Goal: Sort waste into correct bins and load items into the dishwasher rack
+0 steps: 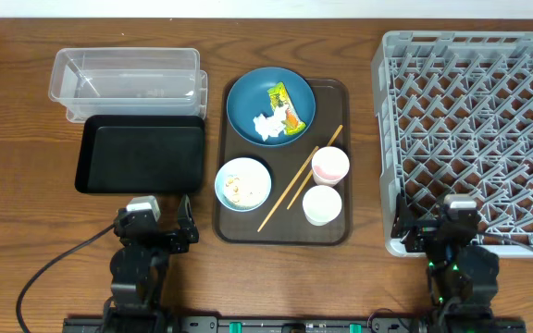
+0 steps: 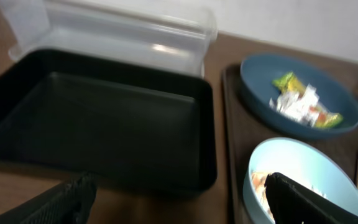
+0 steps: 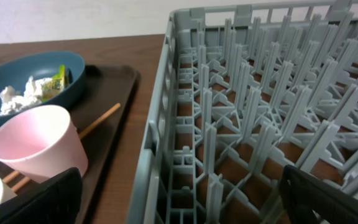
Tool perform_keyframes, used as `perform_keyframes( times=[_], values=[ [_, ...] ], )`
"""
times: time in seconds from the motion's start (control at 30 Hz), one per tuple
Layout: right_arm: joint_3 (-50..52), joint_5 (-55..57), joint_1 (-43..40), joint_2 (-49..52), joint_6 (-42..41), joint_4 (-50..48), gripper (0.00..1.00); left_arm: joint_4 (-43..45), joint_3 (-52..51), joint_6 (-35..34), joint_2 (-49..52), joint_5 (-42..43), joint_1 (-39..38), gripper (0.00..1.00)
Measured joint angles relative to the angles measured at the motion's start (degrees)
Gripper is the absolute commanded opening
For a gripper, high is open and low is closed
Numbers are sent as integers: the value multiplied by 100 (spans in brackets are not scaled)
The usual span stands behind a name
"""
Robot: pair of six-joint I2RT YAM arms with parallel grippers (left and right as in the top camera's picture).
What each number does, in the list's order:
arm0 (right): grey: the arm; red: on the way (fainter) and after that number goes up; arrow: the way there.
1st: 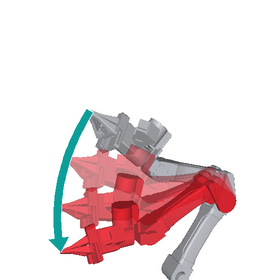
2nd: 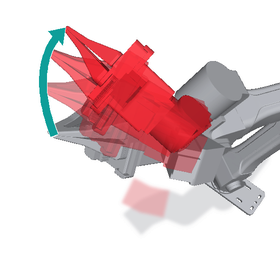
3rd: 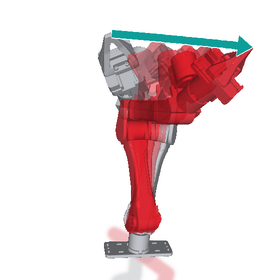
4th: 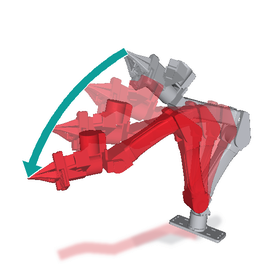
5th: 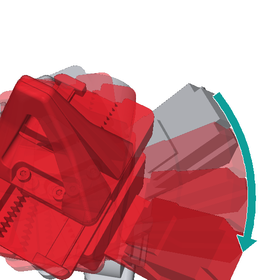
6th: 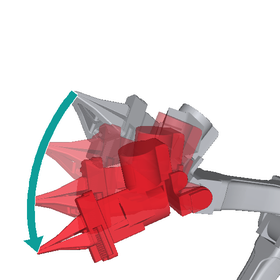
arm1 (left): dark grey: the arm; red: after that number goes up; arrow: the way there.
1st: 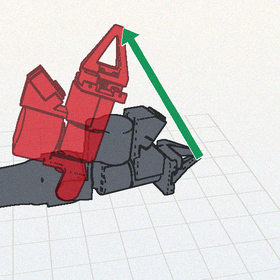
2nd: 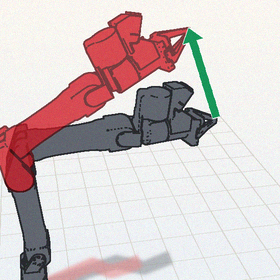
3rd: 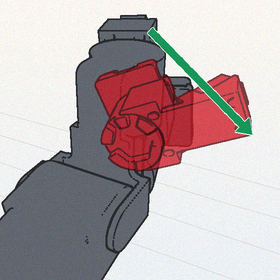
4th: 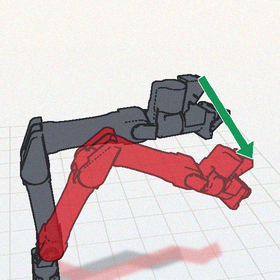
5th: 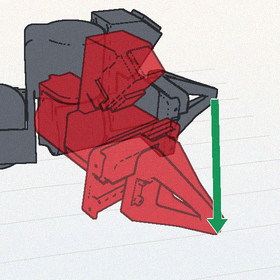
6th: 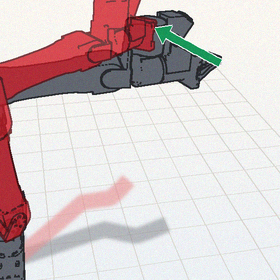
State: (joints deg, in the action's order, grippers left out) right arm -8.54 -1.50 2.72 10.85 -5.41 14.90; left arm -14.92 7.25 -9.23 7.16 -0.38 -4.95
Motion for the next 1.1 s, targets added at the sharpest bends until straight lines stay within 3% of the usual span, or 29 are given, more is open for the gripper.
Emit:
perform_keyframes(
  times=[0.2, 0.73, 1.1],
  values=[
    [-940, 4, 0, 1143, 50, 81, 99, -466, 1001, 0, 1078, 42, 0, 90],
    [-3392, -144, 0, 3877, 356, 2048, 99, -3845, 4306, 2, 4778, 323, 0, 90],
    [-3967, -511, 0, 3963, 352, 2365, 99, -3517, 4813, -68, 5147, 413, 0, 90]
  ],
)
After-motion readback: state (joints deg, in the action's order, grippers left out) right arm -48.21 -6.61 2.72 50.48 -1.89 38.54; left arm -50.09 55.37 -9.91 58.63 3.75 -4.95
